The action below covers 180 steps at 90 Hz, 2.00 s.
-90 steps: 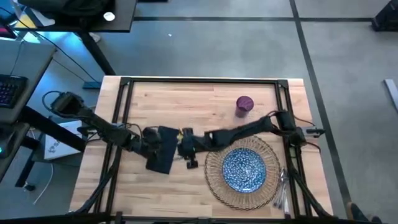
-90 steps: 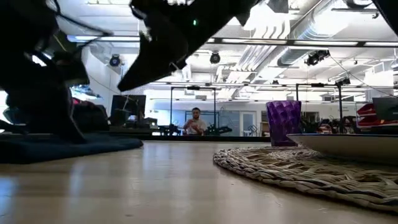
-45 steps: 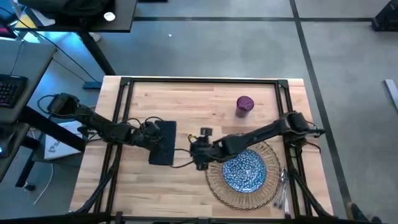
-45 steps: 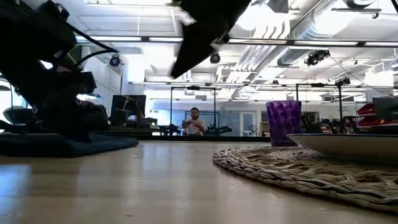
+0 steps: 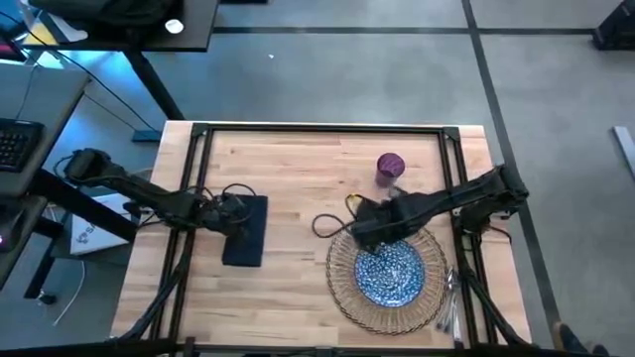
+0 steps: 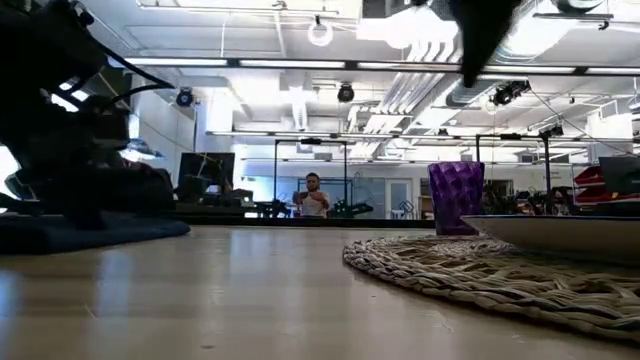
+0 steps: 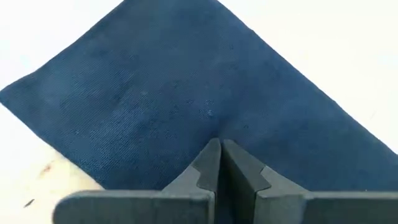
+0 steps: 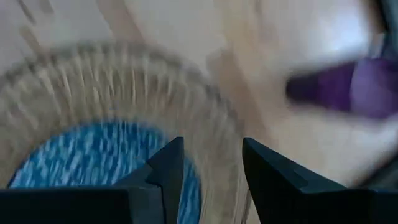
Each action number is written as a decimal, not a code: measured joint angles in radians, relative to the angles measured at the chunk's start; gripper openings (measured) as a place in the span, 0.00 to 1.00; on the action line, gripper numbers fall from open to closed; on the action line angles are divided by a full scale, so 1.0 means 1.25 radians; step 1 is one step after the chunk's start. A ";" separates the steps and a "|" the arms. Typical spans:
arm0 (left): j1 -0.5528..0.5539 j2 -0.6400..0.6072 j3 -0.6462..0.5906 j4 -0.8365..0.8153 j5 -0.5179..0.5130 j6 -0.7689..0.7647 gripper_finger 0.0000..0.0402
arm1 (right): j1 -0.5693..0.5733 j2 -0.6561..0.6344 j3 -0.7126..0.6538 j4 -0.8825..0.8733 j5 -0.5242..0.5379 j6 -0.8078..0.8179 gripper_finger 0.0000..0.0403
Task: Set table place
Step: Move the blue table napkin to the left of the table, then move the table mat to the center of the table
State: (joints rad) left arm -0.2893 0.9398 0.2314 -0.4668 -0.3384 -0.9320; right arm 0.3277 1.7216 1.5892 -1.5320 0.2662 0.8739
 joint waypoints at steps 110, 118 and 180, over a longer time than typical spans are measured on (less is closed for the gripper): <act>0.029 0.100 0.146 0.441 0.092 0.420 0.00 | 0.274 -0.197 -0.440 0.272 -0.212 0.373 0.33; 0.039 0.188 0.160 0.544 0.088 0.463 0.00 | 0.274 -0.197 -0.432 0.281 -0.188 0.368 0.33; 0.086 0.677 0.467 0.852 0.170 0.616 0.00 | 0.272 -0.197 -0.432 0.344 -0.018 0.327 0.33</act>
State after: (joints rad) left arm -0.1815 1.7857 0.8150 0.5984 -0.1257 -0.1623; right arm 0.6682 1.4757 1.0496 -1.1024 0.2439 1.2824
